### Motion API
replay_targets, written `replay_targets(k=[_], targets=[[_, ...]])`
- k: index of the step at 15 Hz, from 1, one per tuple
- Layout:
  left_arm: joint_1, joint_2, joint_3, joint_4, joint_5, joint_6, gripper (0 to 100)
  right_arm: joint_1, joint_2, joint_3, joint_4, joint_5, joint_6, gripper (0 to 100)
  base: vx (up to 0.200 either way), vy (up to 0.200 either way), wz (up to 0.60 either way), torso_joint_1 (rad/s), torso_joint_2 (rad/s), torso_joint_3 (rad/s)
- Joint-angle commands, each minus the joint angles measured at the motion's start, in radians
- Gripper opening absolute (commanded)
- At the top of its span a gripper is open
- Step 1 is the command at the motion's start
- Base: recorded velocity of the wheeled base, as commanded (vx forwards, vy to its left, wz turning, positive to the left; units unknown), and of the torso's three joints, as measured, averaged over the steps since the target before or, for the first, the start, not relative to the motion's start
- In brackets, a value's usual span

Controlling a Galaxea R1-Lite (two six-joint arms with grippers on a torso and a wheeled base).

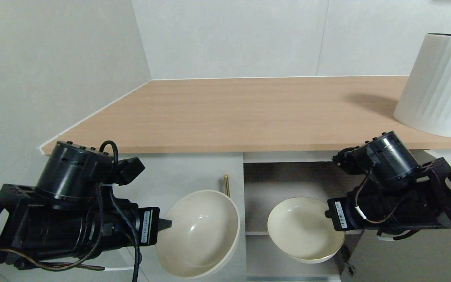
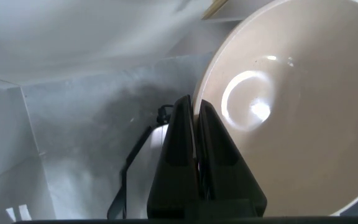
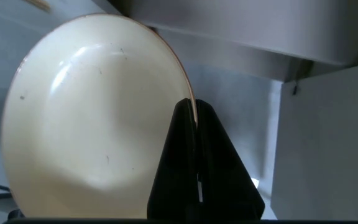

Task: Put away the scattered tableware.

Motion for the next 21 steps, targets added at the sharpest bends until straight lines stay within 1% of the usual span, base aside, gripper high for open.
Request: replay_targets(k=[1, 5, 13, 14, 15, 17, 19, 21], targets=[[-0.001, 0.005, 0.002, 0.0, 0.0, 0.0, 0, 0.0, 0.012, 0.001, 0.001, 0.0, 0.0, 0, 0.0, 0.0, 0.0, -0.124, 0.46, 0.325], [-0.002, 0.007, 0.002, 0.0, 0.0, 0.0, 0, 0.0, 0.018, 0.008, -0.016, 0.0, 0.0, 0, 0.0, 0.0, 0.0, -0.079, 0.37, 0.273], [-0.002, 0.007, 0.002, 0.0, 0.0, 0.0, 0, 0.002, 0.067, 0.004, -0.018, 0.0, -0.002, 0, 0.0, 0.0, 0.0, -0.009, 0.03, 0.024], [-0.002, 0.013, 0.002, 0.0, 0.0, 0.0, 0, 0.011, 0.152, 0.014, -0.067, -0.001, -0.002, 0, 0.0, 0.0, 0.0, 0.0, 0.0, 0.0], [-0.002, 0.014, 0.002, 0.0, 0.0, 0.0, 0, 0.013, 0.167, 0.016, -0.073, -0.001, -0.002, 0, 0.0, 0.0, 0.0, 0.0, 0.0, 0.0], [-0.002, 0.019, 0.002, 0.0, 0.0, 0.0, 0, 0.008, 0.297, 0.016, -0.159, -0.001, 0.0, 0, 0.0, 0.0, 0.0, 0.0, 0.0, 0.0], [-0.002, 0.02, 0.002, 0.0, 0.001, 0.0, 0, -0.023, 0.388, 0.014, -0.24, -0.004, 0.004, 0, 0.0, 0.0, 0.0, 0.0, 0.0, 0.0], [-0.007, 0.02, 0.002, 0.0, 0.001, 0.0, 0, -0.075, 0.505, 0.005, -0.397, -0.008, 0.008, 0, 0.0, 0.0, 0.0, 0.0, 0.0, 0.0]])
